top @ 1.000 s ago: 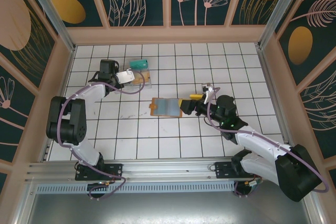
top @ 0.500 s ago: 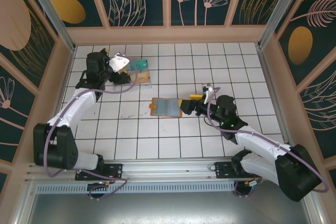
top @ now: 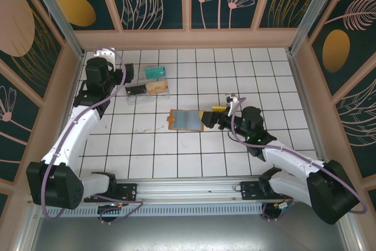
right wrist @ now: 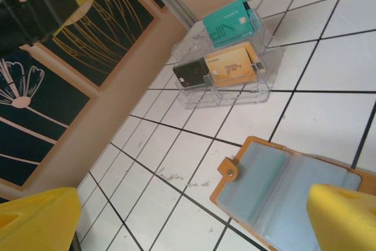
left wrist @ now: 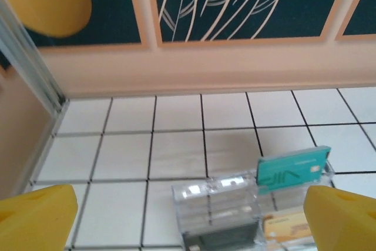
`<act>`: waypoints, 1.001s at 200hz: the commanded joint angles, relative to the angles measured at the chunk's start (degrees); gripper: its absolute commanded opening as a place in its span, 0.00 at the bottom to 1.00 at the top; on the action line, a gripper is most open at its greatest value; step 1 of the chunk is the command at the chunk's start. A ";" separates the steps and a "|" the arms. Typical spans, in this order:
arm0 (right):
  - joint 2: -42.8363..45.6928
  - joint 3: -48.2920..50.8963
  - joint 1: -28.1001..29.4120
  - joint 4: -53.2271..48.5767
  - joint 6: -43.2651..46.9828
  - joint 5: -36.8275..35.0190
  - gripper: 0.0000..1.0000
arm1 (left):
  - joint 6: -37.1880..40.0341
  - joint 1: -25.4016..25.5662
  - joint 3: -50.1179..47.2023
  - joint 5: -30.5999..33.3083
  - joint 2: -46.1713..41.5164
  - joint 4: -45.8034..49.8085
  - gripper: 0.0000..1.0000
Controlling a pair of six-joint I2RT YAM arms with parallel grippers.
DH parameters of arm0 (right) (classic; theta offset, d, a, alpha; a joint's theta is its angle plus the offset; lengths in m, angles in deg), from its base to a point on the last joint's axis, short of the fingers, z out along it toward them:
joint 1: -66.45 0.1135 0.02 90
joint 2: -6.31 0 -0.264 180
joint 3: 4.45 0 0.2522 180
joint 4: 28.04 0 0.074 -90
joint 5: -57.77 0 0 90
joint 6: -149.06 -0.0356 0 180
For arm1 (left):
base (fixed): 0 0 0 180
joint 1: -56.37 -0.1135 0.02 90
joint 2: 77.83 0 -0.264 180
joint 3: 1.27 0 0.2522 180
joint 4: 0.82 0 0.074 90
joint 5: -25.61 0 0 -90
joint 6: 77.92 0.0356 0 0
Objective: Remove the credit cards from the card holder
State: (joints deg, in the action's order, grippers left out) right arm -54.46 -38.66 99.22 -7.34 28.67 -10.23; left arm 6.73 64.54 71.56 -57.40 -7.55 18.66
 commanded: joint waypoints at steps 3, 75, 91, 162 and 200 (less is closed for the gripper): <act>-2.76 -0.53 1.33 -0.03 1.46 -3.19 0.99 | -15.72 -0.25 -7.72 -6.07 -5.94 0.49 0.99; -19.42 -7.99 3.50 -7.09 2.07 -5.93 0.41 | -35.33 5.31 -23.20 -12.68 -12.67 -5.92 0.67; -22.47 -8.85 3.70 -8.02 1.57 -6.68 0.36 | -37.57 8.49 -25.18 -11.17 -13.28 -7.73 0.64; -30.28 -12.66 4.04 -12.02 1.65 -11.33 0.27 | -43.46 23.72 -30.41 -8.07 -2.74 -18.83 0.45; -33.17 -14.24 4.05 -12.55 2.13 -11.75 0.23 | -43.61 28.30 -29.01 -8.84 6.02 -24.36 0.42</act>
State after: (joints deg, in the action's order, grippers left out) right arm -86.20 -51.05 102.89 -18.81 30.24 -20.48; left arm -35.85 90.94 41.73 -66.85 -5.28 0.63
